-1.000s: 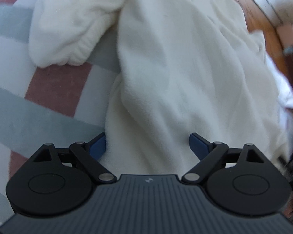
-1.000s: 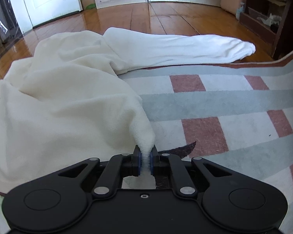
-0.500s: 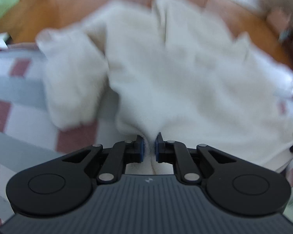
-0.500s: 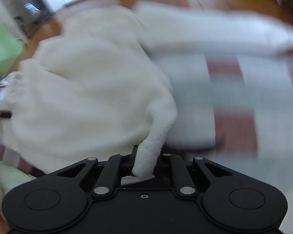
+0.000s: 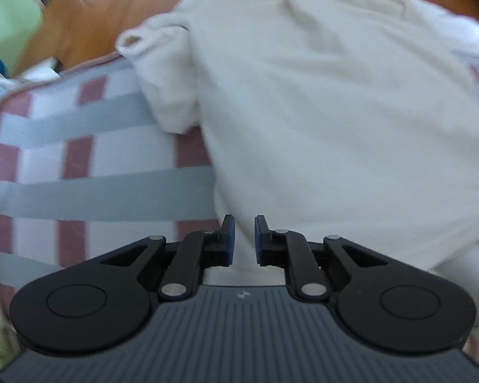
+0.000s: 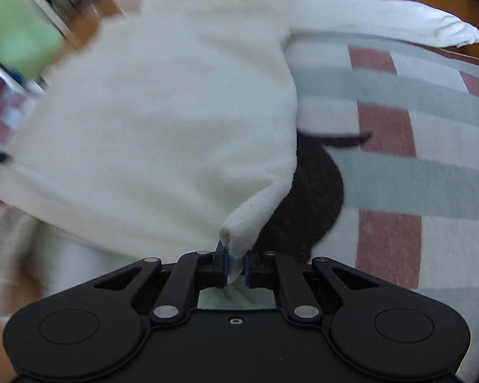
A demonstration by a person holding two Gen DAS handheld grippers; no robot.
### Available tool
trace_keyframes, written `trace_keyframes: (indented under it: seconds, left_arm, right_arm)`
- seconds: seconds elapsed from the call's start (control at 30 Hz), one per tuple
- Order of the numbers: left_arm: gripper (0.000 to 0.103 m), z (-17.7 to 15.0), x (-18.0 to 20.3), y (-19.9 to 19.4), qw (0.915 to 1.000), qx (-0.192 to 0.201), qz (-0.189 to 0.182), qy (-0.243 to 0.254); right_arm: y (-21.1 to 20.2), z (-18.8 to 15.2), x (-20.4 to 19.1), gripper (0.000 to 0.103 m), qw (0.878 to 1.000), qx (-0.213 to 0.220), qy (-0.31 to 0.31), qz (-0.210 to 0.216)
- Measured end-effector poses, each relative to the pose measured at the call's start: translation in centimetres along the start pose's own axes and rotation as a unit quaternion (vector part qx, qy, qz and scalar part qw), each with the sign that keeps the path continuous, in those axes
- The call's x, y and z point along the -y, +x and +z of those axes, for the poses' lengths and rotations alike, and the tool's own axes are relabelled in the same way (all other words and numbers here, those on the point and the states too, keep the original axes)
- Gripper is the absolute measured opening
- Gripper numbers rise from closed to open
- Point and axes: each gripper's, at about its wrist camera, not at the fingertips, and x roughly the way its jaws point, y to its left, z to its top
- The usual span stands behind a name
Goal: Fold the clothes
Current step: 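Release the fleece and move both grippers over its hem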
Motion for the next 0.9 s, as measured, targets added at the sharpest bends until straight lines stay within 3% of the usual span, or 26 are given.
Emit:
trace_keyframes:
  seconds: [0.03,0.1,0.13,0.17,0.2,0.33,0.4,0.47,0.57,0.7,0.77,0.9]
  left_arm:
    - [0.014,0.3,0.3,-0.7,0.9997,0.013,0.015,0.011]
    - [0.031,0.6,0.1,-3.1,0.9987,0.041,0.021,0.021]
    - [0.045,0.9,-0.5,-3.7,0.9981,0.057,0.018,0.019]
    - [0.052,1.4,-1.0,-4.5,0.9971,0.073,0.015,0.014]
    - [0.053,1.8,-1.3,-5.2,0.9961,0.087,0.010,0.009]
    - [0.053,3.1,-2.2,-5.8,0.9922,0.123,0.003,-0.017]
    - [0.058,4.7,-1.2,-4.8,0.9900,0.141,-0.009,-0.001]
    - [0.087,6.3,-0.3,-3.7,0.9870,0.159,-0.020,0.015]
    - [0.087,9.1,1.8,-2.8,0.9834,0.179,-0.025,0.019]
    - [0.087,12.6,2.8,-1.8,0.9812,0.186,-0.053,-0.006]
    - [0.087,14.2,2.8,-0.9,0.9792,0.194,-0.053,-0.025]
    - [0.087,16.5,1.3,0.4,0.9687,0.220,-0.042,-0.106]
  right_arm:
    - [-0.1,0.2,-0.5,0.013,1.000,-0.002,-0.003,-0.002]
    - [-1.8,0.8,-0.8,0.020,1.000,0.007,-0.016,-0.004]
    - [-2.9,1.1,-0.9,0.027,1.000,0.013,-0.023,-0.006]
    - [-3.9,1.5,-0.8,0.039,0.999,0.021,-0.030,-0.012]
    - [-5.0,1.8,-0.7,0.046,0.999,0.033,-0.035,-0.023]
    - [-7.7,4.2,-0.2,0.047,0.994,0.092,-0.046,-0.045]
    - [-7.8,6.2,-0.1,0.048,0.988,0.131,-0.071,-0.036]
    - [-7.0,8.4,0.4,0.049,0.980,0.164,-0.104,-0.030]
    - [-3.4,13.2,1.2,0.049,0.979,0.147,-0.130,-0.051]
    - [-4.5,20.1,-0.3,0.052,0.975,0.161,-0.154,-0.014]
    - [-5.3,23.4,-1.5,0.064,0.965,0.177,-0.188,-0.045]
    - [-5.9,29.9,-2.7,0.064,0.947,0.169,-0.240,-0.131]
